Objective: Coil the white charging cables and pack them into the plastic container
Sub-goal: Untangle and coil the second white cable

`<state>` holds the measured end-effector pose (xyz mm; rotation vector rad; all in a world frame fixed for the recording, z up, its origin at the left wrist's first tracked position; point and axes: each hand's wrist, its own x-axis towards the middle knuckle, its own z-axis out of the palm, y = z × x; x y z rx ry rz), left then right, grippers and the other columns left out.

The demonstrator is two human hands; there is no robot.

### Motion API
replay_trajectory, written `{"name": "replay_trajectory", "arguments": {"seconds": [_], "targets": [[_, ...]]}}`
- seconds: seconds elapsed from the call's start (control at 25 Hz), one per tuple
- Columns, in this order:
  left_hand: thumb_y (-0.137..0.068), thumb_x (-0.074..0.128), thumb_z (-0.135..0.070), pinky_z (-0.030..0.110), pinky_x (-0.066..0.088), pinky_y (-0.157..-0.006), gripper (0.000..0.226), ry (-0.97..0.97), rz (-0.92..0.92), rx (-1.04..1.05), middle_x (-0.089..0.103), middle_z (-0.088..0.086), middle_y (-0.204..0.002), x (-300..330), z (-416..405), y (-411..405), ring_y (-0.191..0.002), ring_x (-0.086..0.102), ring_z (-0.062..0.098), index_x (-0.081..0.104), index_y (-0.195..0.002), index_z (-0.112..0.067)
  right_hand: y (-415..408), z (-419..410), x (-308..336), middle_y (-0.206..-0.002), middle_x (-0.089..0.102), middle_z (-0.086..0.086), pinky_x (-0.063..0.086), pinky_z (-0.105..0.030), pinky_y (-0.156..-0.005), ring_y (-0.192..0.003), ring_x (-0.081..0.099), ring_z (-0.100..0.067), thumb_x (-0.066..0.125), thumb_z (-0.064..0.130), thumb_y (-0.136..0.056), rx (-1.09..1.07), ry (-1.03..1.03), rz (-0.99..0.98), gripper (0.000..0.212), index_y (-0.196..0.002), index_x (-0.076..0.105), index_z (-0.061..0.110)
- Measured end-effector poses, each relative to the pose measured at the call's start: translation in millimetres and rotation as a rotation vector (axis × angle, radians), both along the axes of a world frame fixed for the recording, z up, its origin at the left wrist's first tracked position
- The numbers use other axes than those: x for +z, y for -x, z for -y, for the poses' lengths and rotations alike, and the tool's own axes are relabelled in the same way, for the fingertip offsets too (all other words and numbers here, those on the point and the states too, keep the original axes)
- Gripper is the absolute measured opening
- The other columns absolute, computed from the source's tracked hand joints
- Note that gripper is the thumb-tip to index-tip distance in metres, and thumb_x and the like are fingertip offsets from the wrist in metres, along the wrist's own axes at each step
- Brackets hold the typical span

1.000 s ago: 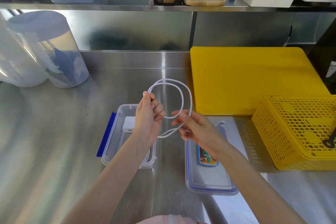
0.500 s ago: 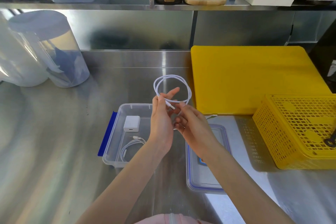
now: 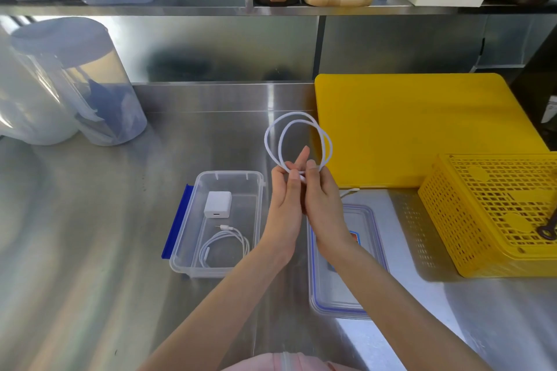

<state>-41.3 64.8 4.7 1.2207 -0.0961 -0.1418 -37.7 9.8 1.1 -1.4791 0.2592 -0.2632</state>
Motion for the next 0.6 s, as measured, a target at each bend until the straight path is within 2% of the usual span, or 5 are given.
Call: {"name": "replay_trajectory", "arguments": {"seconds": [0.2, 0.32, 0.4, 0.48, 0.6], "targets": [[-0.093, 0.041, -0.013, 0.016, 0.050, -0.083, 0.021, 0.042, 0.010, -0.121, 0.065, -0.014, -0.108, -3.8, -5.4, 0.4, -0.100, 0.062, 0.001, 0.057, -0.105, -0.017, -2.2, 13.1, -3.7, -0.069, 0.057, 0.000, 0.043, -0.007, -0.051, -0.063, 0.055, -0.005, 0.037, 0.022, -0.095, -0.038, 0.058, 0.057, 0.025, -0.078, 0.055, 0.015], [-0.087, 0.044, -0.009, 0.024, 0.054, -0.078, 0.018, 0.227, -0.139, -0.191, 0.069, 0.009, -0.094, 0.7, -29.2, -12.5, -0.086, 0.067, 0.016, 0.056, -0.099, 0.000, 1.9, 36.2, -5.5, -0.057, 0.043, 0.005, 0.035, -0.010, -0.046, -0.048, 0.042, 0.000, 0.038, 0.018, -0.094, 0.140, 0.260, 0.086, 0.029, -0.066, 0.044, 0.023], [-0.084, 0.047, -0.018, 0.027, 0.058, -0.069, 0.020, 0.276, -0.264, -0.213, 0.071, 0.007, -0.076, 9.2, -50.0, -24.2, -0.070, 0.069, 0.015, 0.059, -0.092, -0.004, 4.5, 52.9, -5.6, -0.054, 0.037, 0.005, 0.031, -0.011, -0.045, -0.044, 0.038, -0.001, 0.039, 0.017, -0.094, 0.325, 0.410, 0.094, 0.028, -0.067, 0.041, 0.023], [-0.084, 0.046, -0.028, 0.027, 0.058, -0.063, 0.025, 0.138, -0.290, -0.291, 0.069, 0.003, -0.067, 19.8, -66.5, -35.3, -0.059, 0.067, 0.012, 0.060, -0.093, -0.008, 5.7, 65.9, -3.1, -0.055, 0.038, 0.007, 0.031, -0.013, -0.046, -0.046, 0.039, -0.001, 0.040, 0.020, -0.094, 0.498, 0.639, 0.077, 0.027, -0.068, 0.040, 0.025], [-0.079, 0.052, -0.039, 0.020, 0.052, -0.054, 0.030, -0.355, -0.146, -0.466, 0.066, -0.003, -0.070, 30.6, -70.3, -44.5, -0.051, 0.059, 0.007, 0.061, -0.098, -0.018, 4.9, 70.6, 5.1, -0.054, 0.041, 0.009, 0.037, -0.011, -0.050, -0.048, 0.044, 0.004, 0.044, 0.025, -0.092, 0.685, 0.935, 0.048, 0.026, -0.067, 0.039, 0.032]]}}
